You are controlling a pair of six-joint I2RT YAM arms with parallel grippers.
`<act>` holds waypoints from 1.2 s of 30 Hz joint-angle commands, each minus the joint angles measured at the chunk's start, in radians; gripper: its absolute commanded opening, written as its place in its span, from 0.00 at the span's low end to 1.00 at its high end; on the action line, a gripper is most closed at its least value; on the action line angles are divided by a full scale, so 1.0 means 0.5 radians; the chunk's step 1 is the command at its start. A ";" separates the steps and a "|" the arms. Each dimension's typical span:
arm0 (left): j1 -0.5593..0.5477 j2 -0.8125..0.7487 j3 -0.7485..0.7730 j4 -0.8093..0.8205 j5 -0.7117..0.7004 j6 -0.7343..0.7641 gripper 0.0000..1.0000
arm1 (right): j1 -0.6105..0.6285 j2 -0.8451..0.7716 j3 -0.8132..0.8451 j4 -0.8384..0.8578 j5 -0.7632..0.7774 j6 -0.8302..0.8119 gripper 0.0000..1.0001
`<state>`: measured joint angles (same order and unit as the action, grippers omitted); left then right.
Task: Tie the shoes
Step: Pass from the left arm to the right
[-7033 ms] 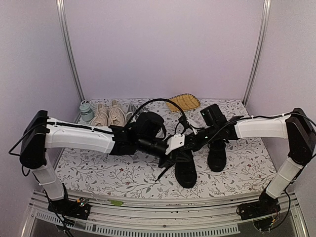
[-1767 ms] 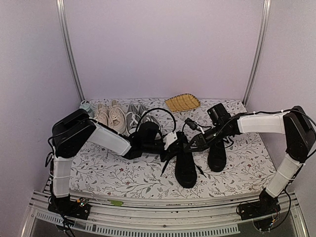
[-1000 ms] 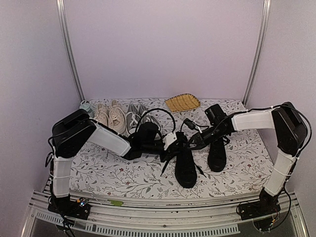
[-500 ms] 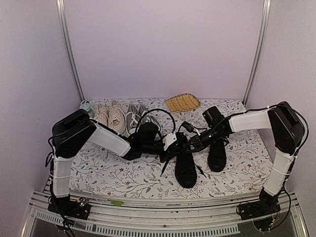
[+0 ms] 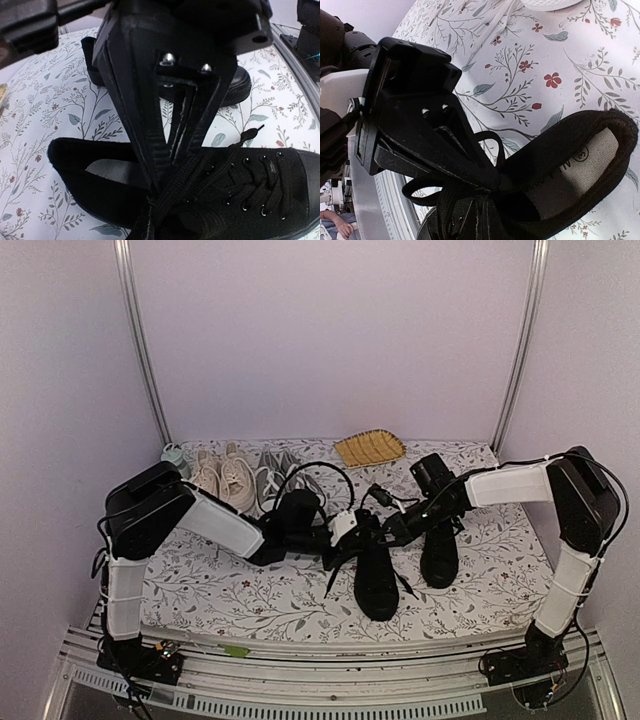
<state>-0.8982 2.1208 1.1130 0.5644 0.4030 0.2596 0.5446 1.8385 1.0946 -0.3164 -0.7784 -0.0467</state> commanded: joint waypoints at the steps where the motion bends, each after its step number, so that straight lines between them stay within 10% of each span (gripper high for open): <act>1: -0.005 -0.117 -0.069 0.047 -0.005 0.050 0.16 | 0.016 -0.101 0.010 -0.021 0.040 -0.003 0.01; 8: -0.052 -0.267 -0.206 0.100 -0.141 0.168 0.40 | 0.015 -0.089 0.013 -0.024 0.023 0.011 0.01; 15: -0.109 -0.205 -0.173 0.069 -0.272 0.238 0.24 | 0.019 -0.064 0.013 -0.039 -0.010 -0.024 0.03; 26: -0.084 -0.226 -0.107 -0.261 -0.109 0.718 0.61 | 0.020 -0.031 0.055 -0.113 -0.018 -0.106 0.04; 36: -0.097 -0.054 0.091 -0.254 -0.289 0.688 0.40 | 0.019 0.003 0.081 -0.156 -0.042 -0.145 0.07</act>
<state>-0.9413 2.0697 1.1450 0.4465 0.2726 0.5842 0.5491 1.8172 1.1042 -0.3676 -0.7788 -0.0933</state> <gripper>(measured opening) 0.458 0.069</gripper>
